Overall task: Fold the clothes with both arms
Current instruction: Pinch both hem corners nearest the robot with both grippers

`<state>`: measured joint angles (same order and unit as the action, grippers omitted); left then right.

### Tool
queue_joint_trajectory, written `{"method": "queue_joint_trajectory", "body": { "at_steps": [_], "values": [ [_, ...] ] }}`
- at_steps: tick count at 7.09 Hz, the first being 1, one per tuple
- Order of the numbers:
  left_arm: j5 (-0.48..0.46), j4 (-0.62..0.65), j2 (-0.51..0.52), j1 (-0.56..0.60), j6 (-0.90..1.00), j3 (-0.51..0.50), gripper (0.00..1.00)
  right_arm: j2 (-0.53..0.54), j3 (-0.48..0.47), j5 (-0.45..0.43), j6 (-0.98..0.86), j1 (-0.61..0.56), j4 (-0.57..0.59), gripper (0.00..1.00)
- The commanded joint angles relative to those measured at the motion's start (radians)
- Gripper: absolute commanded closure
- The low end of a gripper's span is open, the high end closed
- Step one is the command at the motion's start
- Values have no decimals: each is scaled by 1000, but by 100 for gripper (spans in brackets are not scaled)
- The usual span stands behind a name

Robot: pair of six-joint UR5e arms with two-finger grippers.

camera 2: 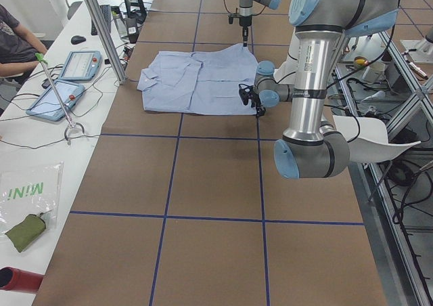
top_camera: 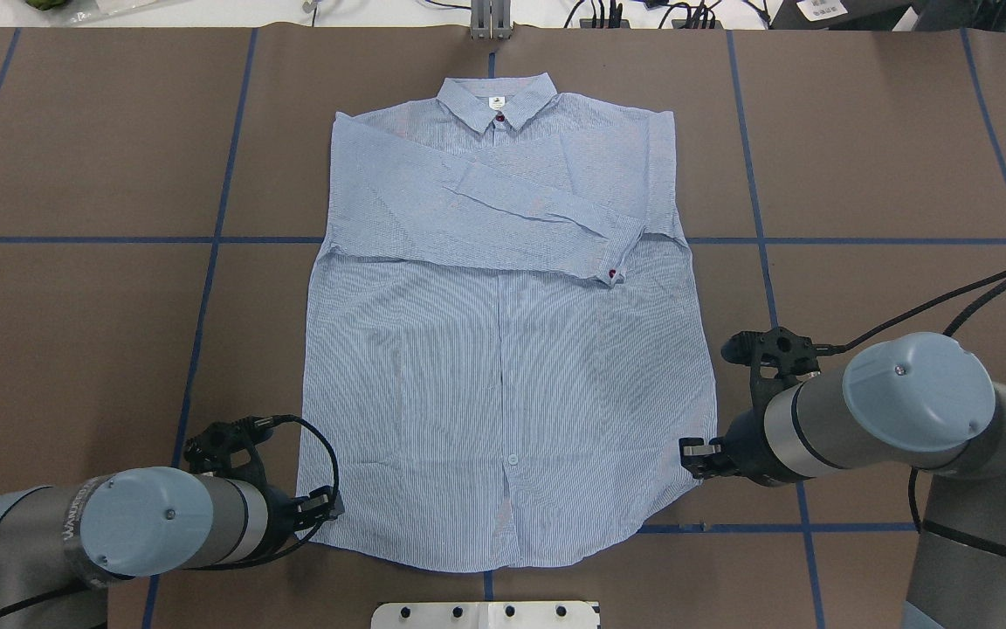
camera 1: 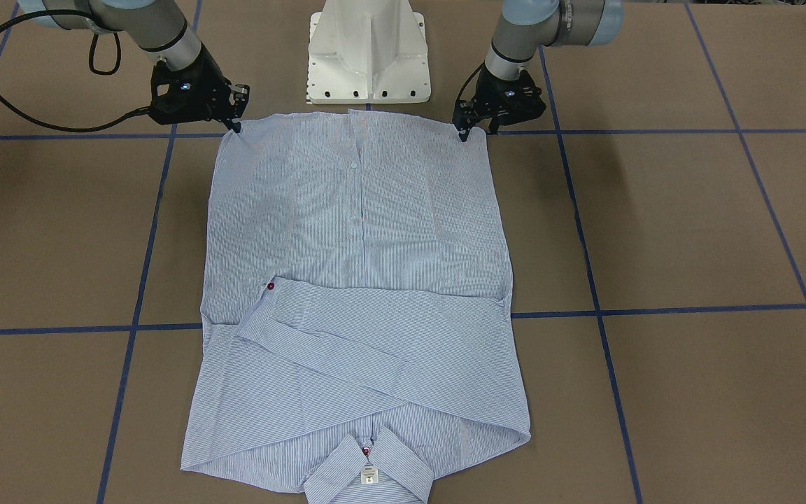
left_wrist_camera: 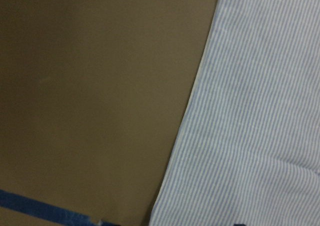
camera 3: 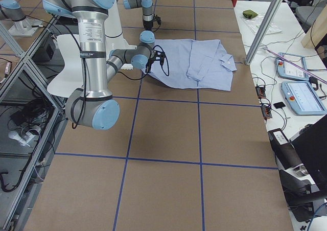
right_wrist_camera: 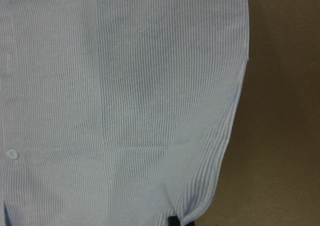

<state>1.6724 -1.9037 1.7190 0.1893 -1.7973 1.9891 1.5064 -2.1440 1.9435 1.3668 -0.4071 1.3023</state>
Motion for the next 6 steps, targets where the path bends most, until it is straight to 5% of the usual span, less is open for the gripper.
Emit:
{"method": "queue_joint_trajectory", "body": {
  "at_steps": [1,4,6],
  "values": [
    [1,0,1,-1,-1,-1,48,0,0,0,0,-1,0,100],
    [3,2,1,-1,-1,-1,81,3,1,0,0,-1,0,100],
    [3,14,1,1,1,11,90,5,1,0,0,-1,0,100]
  ]
}}
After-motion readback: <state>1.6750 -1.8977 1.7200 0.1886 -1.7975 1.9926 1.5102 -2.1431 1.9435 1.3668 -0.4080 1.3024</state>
